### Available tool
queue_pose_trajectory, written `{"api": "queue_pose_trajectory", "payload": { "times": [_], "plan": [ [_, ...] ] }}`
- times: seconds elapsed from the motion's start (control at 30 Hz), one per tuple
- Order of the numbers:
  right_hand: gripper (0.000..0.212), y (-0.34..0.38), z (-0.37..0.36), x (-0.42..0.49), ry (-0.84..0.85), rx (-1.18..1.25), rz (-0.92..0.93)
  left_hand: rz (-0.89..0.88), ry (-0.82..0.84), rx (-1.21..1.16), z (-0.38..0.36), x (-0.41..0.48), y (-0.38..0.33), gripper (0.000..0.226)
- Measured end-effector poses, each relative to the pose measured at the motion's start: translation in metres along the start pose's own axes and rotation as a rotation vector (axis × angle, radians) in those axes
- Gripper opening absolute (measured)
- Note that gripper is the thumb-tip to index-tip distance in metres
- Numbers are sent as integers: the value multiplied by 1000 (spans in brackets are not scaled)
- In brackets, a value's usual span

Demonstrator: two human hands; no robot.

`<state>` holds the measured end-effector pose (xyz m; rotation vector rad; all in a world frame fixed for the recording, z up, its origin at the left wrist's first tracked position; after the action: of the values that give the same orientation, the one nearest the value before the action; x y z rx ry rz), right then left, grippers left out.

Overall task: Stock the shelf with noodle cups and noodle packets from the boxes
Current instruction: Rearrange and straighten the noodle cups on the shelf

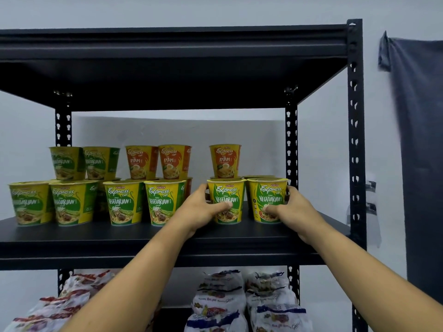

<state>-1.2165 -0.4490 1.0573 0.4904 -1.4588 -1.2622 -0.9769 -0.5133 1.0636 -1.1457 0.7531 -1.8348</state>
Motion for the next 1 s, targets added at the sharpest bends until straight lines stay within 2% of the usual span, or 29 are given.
{"api": "queue_pose_trajectory", "payload": {
  "times": [0.37, 0.73, 1.0],
  "plan": [
    [52, 1, -3, 3, 2, -21, 13, -5, -11, 11, -1, 6, 2, 61],
    [50, -1, -3, 4, -3, -47, 17, -4, -25, 35, -1, 8, 2, 69],
    [49, -1, -2, 4, -13, -66, 17, 5, -36, 24, 0, 6, 2, 65]
  ]
}}
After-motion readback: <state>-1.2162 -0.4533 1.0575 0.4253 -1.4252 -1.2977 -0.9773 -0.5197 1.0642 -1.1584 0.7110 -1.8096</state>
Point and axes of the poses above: each hand's wrist, its own x-axis towards the middle knuckle, its own z-axis out of the back of the hand, y = z × x, the point moved 9 cm from there along x, towards the middle knuckle, and after that the axes turned 7 degrees about x, right-handed, at the moved point
